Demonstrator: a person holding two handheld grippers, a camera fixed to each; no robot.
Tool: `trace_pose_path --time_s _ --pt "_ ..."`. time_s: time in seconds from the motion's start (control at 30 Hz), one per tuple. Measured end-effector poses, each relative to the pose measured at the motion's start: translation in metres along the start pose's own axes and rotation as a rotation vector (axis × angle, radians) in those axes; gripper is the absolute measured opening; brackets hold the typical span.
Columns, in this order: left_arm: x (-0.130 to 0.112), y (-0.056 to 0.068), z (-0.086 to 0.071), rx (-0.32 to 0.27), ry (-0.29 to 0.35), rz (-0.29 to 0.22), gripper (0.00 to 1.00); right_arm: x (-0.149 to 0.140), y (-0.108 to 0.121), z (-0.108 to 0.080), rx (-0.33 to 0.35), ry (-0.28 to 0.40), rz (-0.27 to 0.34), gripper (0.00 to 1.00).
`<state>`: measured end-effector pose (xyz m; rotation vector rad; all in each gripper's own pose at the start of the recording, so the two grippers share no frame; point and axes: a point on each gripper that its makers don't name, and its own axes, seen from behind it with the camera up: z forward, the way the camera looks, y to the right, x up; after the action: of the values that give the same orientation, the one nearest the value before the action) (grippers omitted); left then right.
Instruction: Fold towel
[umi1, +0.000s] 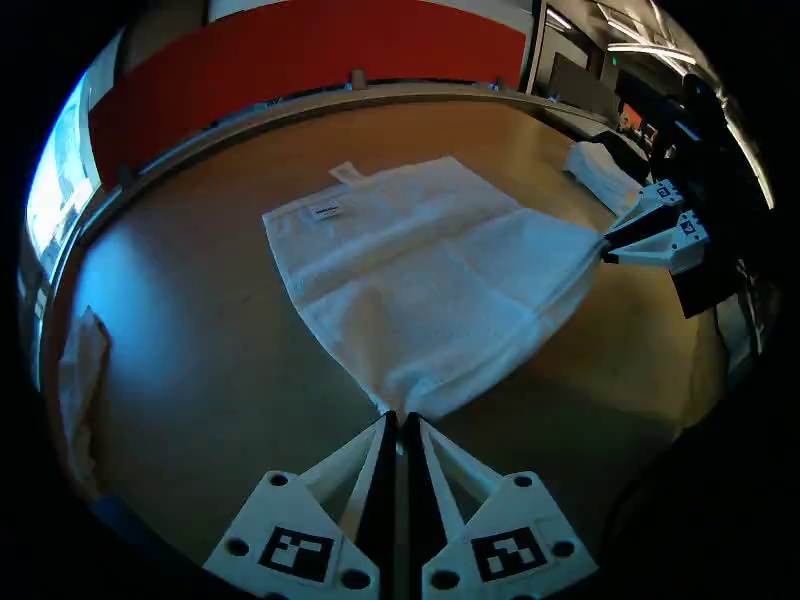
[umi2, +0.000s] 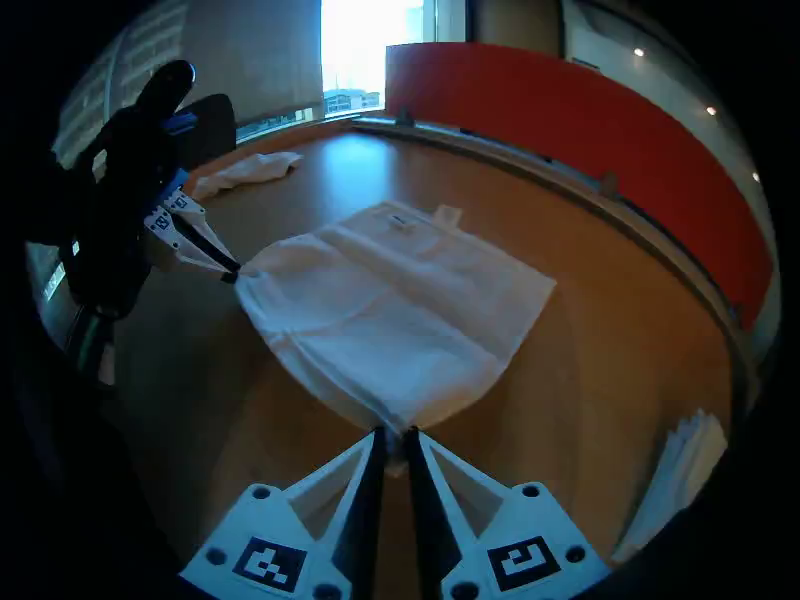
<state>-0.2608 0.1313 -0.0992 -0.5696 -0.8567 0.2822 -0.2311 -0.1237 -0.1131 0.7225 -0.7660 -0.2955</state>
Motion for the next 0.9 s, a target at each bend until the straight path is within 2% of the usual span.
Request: trace_pose_path --time_s 0.37,0.57,0.9 --pt "0.024 0.009 -0.035 -0.019 0.03 -0.043 0.06 0.026 0.006 -0.031 -0.016 0.025 -0.01 0.16" --pt "0.037 0.013 -0.054 -0.021 0.049 -0.057 0.06 0.034 0.002 -0.047 -0.01 0.015 -0.034 0.16" --pt "0.054 0.012 -0.08 -0.025 0.08 -0.08 0.06 0.048 -0.006 -0.069 -0.005 0.027 -0.04 0.16"
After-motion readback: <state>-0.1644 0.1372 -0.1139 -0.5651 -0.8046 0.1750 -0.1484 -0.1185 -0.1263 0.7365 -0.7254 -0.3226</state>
